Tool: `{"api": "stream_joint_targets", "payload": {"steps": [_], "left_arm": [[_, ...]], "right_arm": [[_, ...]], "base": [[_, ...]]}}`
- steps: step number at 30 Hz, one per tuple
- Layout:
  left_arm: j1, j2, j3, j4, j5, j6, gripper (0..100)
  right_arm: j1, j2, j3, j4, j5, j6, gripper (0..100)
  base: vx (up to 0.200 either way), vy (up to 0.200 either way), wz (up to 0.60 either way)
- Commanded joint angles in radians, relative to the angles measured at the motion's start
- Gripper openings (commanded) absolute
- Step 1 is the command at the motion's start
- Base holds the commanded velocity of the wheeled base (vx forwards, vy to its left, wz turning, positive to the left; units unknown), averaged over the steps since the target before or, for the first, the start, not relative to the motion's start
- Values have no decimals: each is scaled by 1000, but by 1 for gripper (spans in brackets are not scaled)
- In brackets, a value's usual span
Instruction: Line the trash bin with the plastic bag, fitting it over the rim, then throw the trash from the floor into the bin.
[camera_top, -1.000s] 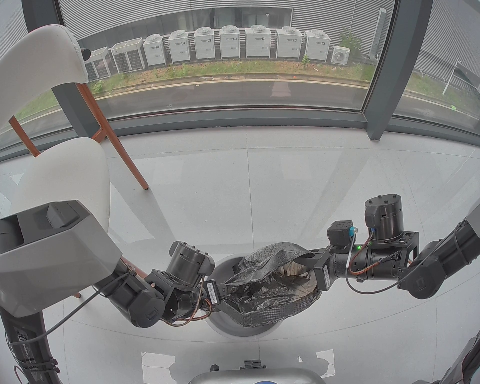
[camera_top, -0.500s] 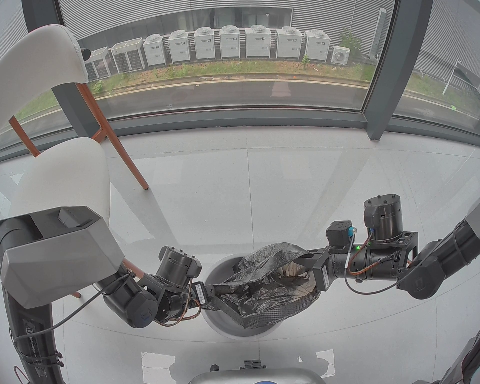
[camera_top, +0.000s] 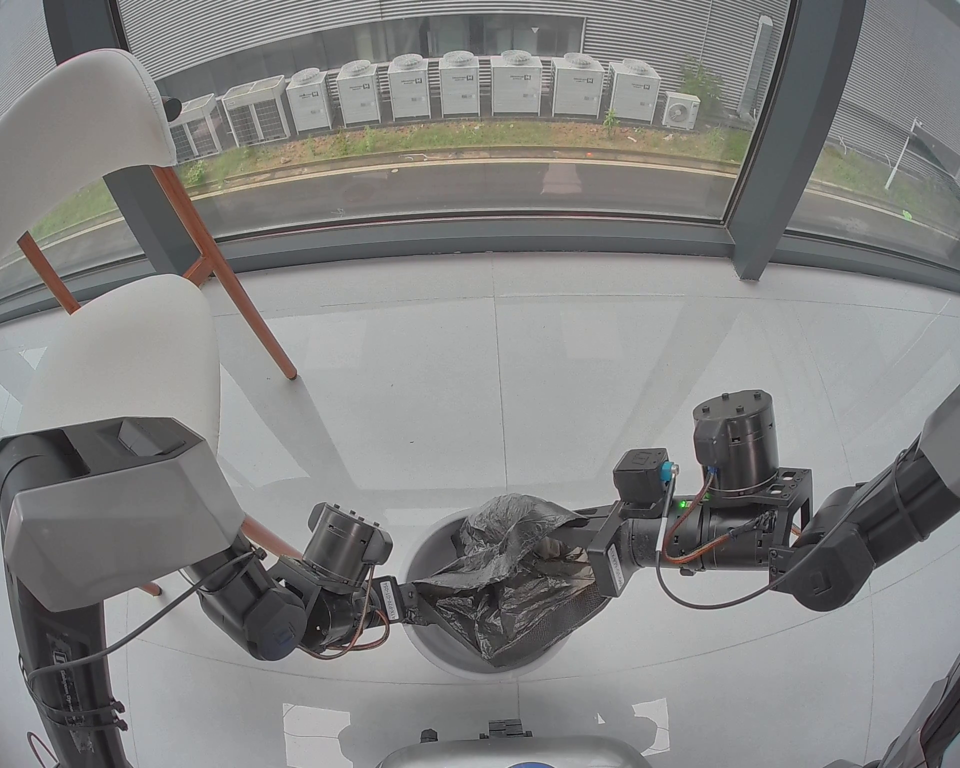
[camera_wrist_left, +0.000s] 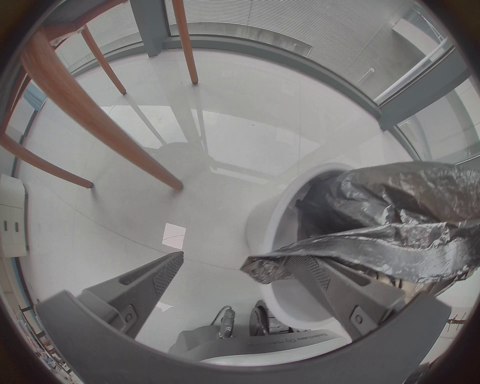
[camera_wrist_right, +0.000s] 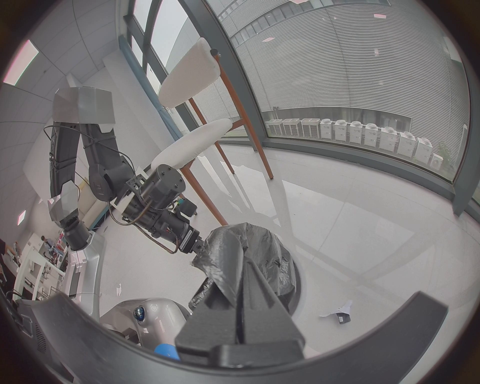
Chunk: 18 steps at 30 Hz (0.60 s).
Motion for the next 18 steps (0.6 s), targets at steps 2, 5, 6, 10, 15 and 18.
{"api": "stream_joint_targets", "payload": {"steps": [2, 5, 6, 10, 15, 18], "left_arm": [[6, -2, 31, -2, 0, 3, 100], [6, -3, 34, -2, 0, 1, 100], [6, -3, 34, -2, 0, 1, 100], [26, 3, 34, -48, 0, 3, 100], [25, 10, 52, -154, -1, 6, 100], [20, 3, 51, -165, -3, 6, 100]], "right_arm": [[25, 14, -40, 4, 1, 28, 0], [74, 14, -78, 9, -9, 117, 0], [91, 14, -87, 9, -10, 150, 0], [100, 30, -83, 7, -12, 160, 0], [83, 30, -83, 7, -13, 160, 0], [64, 30, -75, 7, -13, 152, 0]], "base": [[0, 0, 0], [0, 0, 0], [0, 0, 0], [0, 0, 0], [0, 0, 0], [0, 0, 0]]}}
